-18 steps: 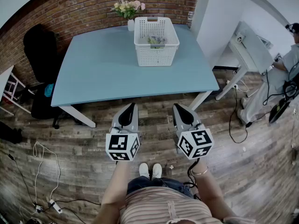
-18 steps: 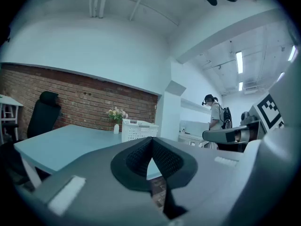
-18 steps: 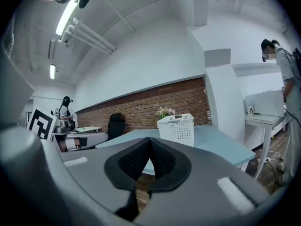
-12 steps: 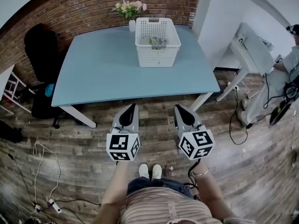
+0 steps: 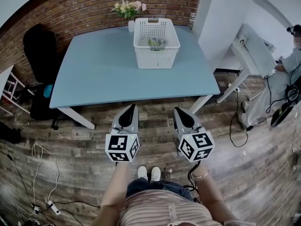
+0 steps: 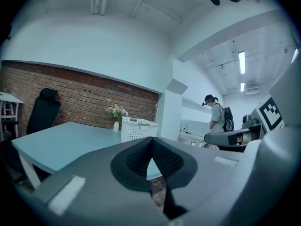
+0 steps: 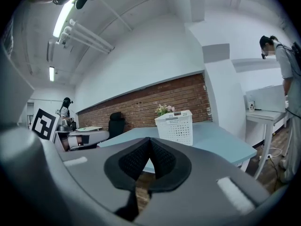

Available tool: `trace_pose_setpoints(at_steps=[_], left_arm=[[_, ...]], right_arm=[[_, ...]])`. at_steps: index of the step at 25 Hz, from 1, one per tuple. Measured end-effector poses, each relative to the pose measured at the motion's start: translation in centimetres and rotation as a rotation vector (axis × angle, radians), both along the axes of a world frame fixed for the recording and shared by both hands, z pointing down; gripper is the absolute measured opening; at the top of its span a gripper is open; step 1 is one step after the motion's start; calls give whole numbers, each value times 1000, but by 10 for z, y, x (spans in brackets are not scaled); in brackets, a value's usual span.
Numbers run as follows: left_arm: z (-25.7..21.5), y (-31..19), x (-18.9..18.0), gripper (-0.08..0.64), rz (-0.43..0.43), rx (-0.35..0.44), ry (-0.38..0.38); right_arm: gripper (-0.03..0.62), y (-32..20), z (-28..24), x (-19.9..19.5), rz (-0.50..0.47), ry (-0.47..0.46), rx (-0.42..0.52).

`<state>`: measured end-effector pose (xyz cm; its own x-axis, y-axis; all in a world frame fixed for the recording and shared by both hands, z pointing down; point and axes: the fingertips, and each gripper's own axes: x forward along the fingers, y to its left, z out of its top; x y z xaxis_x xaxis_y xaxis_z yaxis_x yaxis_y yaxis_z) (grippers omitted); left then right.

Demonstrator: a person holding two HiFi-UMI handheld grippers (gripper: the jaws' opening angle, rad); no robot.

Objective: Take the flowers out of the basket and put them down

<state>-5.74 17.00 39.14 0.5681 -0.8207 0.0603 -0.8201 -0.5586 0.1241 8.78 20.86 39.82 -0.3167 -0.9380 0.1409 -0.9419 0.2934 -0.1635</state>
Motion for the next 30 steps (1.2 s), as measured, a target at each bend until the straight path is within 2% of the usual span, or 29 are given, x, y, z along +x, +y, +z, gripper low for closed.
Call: trace_pose_setpoints(at_steps=[14, 24, 30], left_arm=[[-3, -27, 31, 12, -22, -18, 14], [-12, -55, 43, 12, -28, -5, 17], [-7, -88, 46, 12, -29, -10, 29]], right_arm=[[6, -15, 3, 43, 2, 20, -5], [6, -34, 4, 54, 3, 14, 2], [6, -64, 6, 58, 14, 17, -2]])
